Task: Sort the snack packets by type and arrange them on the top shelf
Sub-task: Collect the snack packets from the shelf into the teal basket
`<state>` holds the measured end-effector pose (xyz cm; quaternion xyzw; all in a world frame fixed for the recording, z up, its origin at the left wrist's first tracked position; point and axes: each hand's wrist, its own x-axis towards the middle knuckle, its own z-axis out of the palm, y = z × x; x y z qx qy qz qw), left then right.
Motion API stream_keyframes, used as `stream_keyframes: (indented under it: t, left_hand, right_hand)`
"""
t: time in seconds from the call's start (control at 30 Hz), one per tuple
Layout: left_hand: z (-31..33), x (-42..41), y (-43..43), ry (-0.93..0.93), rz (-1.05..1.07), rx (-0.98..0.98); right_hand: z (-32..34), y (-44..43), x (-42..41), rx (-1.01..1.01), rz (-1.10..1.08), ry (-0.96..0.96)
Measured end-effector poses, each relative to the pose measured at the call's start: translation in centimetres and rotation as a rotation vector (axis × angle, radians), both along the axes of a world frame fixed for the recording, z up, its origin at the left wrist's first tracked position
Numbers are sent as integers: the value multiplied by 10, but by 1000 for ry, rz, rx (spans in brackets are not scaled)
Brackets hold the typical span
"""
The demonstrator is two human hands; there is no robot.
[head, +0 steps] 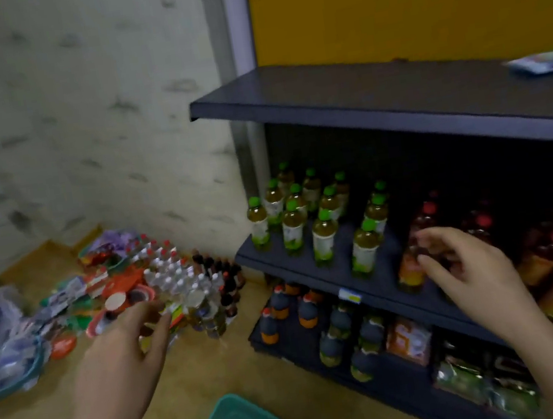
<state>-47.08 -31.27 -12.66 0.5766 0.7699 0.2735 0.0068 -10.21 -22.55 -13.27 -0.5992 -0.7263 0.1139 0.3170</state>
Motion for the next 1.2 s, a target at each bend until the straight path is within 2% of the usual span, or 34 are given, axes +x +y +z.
stream_keyframes:
  t: [0.17, 0.37, 0.6, 0.9, 1.2]
  left_hand:
    - [33, 86, 45, 75, -270, 107]
    - [65, 216, 83, 80, -573, 218]
    - [66, 370, 103, 57, -778, 300]
    - [65, 510, 132, -35, -725, 332]
    - [83, 546, 197, -52, -685, 297]
  right_hand:
    - [33, -56, 83, 104, -243, -26]
    - [61, -121, 183, 174, -479, -93]
    - [63, -159, 290, 182, -643, -121]
    - [73, -116, 408, 152, -594, -130]
    - [105, -12, 444, 153, -475, -87]
